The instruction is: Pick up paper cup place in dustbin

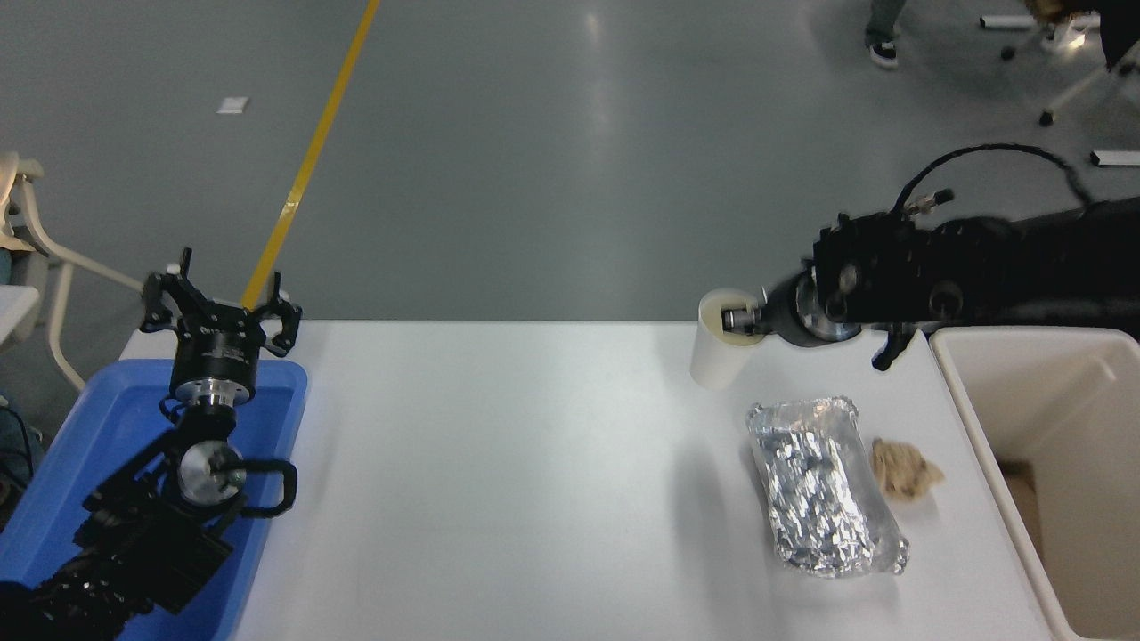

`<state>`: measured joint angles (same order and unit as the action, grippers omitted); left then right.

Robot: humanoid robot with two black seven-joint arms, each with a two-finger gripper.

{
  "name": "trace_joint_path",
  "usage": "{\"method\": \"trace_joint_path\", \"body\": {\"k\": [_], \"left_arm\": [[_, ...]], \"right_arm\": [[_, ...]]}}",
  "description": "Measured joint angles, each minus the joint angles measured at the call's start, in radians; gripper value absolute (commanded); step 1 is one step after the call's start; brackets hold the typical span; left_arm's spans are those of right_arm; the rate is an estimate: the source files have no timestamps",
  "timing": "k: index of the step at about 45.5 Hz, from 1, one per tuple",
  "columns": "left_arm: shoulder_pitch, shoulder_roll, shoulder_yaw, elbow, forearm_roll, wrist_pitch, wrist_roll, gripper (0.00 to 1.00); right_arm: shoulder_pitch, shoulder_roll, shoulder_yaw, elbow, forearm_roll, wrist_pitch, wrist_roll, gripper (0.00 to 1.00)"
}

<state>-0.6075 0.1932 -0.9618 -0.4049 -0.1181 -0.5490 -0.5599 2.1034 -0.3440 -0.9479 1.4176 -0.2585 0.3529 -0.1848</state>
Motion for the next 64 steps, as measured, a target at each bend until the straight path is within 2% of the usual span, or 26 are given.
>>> {"method": "trace_joint_path", "body": {"k": [12, 26, 30, 37, 47, 52, 58, 64], "left_arm": [[0.000, 0.000, 0.000, 0.000, 0.000, 0.000, 0.000, 0.99], [0.000, 0.000, -0.001, 0.000, 0.000, 0.000, -0.001, 0.99], [0.000, 0.000, -0.001, 0.000, -0.001, 0.000, -0.002, 0.99], [0.000, 0.000, -0.001, 0.000, -0.001, 0.000, -0.002, 0.99], [0.000, 0.000, -0.002, 0.000, 0.000, 0.000, -0.001, 0.99], [0.000, 0.000, -0.002, 0.000, 0.000, 0.000, -0.002, 0.99], [0.000, 0.000, -0.001, -0.001, 0.000, 0.000, -0.001, 0.99], [0.000, 0.000, -0.001, 0.000, -0.001, 0.000, -0.002, 0.99]], "right_arm": [[0.229, -0.070, -0.012, 0.065, 0.002, 0.221, 0.003, 0.00], [0.321, -0.111, -0.074, 0.078, -0.013, 0.295, 0.003, 0.00], [0.331, -0.142, -0.112, 0.068, -0.050, 0.301, 0.003, 0.00], [0.324, -0.244, -0.179, 0.017, -0.188, 0.305, 0.012, 0.00], [0.212, -0.436, -0.225, -0.162, -0.363, 0.284, 0.062, 0.00], [0.088, -0.518, -0.232, -0.288, -0.412, 0.206, 0.108, 0.00], [-0.103, -0.581, -0.217, -0.433, -0.425, 0.079, 0.158, 0.00], [-0.346, -0.618, -0.142, -0.552, -0.357, -0.033, 0.188, 0.00]]}}
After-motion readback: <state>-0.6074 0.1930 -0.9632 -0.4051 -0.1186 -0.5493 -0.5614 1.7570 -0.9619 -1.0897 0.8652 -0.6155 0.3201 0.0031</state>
